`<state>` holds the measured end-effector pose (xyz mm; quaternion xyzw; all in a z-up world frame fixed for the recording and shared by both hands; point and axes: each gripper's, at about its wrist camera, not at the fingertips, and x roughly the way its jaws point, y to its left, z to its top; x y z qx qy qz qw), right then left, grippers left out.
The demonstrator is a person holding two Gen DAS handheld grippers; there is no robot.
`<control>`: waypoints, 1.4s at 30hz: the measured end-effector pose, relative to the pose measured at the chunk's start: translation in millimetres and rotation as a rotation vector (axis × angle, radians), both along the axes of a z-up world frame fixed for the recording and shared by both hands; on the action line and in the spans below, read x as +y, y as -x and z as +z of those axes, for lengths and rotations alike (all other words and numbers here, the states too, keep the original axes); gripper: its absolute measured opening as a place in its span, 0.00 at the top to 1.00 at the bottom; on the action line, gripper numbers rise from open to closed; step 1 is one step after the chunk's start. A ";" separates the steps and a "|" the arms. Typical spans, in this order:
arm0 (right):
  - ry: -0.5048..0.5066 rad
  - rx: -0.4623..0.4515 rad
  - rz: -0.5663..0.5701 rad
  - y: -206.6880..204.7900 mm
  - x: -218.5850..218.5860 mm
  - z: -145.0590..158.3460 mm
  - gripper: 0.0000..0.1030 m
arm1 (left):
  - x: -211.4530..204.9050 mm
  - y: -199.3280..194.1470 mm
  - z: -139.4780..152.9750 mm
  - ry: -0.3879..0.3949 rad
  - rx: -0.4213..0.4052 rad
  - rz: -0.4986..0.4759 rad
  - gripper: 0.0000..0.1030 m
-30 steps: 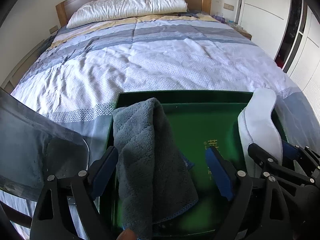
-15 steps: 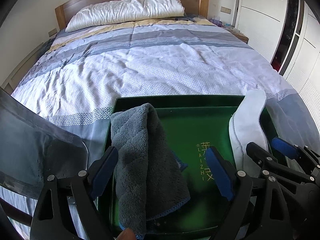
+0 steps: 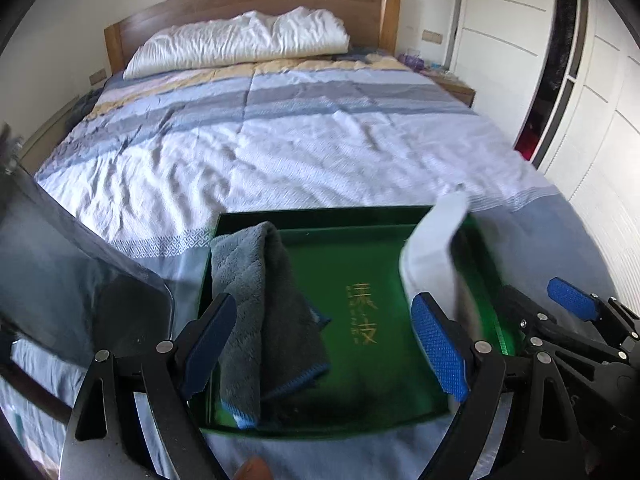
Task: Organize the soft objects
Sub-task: 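Lower the towel and pad into the tray and open both tools, then withdraw both tools from the tray toward the remaining items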
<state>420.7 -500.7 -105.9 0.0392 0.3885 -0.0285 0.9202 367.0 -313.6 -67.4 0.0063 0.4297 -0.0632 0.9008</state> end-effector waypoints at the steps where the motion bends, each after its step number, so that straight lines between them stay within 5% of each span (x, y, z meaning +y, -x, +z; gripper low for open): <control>1: 0.000 0.000 0.000 0.0 0.0 0.0 0.37 | -1.0 4.5 5.2 0.010 -0.001 -0.003 0.17; 15: 0.046 -0.083 -0.042 163.7 0.6 82.9 0.29 | 8.7 161.2 112.3 0.254 -0.067 -0.077 0.17; 22: 0.035 -0.118 0.054 284.7 62.4 116.1 0.29 | 59.0 251.3 144.8 0.217 -0.110 -0.140 0.17; 28: -0.001 -0.160 0.134 357.1 110.6 137.1 0.27 | 133.7 305.9 159.1 0.155 -0.174 -0.085 0.17; 35: -0.023 -0.183 0.264 422.6 182.8 146.3 0.27 | 217.3 343.0 147.7 0.059 -0.218 0.026 0.17; 42: -0.035 -0.117 0.405 433.4 263.0 118.3 0.27 | 299.0 357.2 108.2 -0.014 -0.190 0.125 0.17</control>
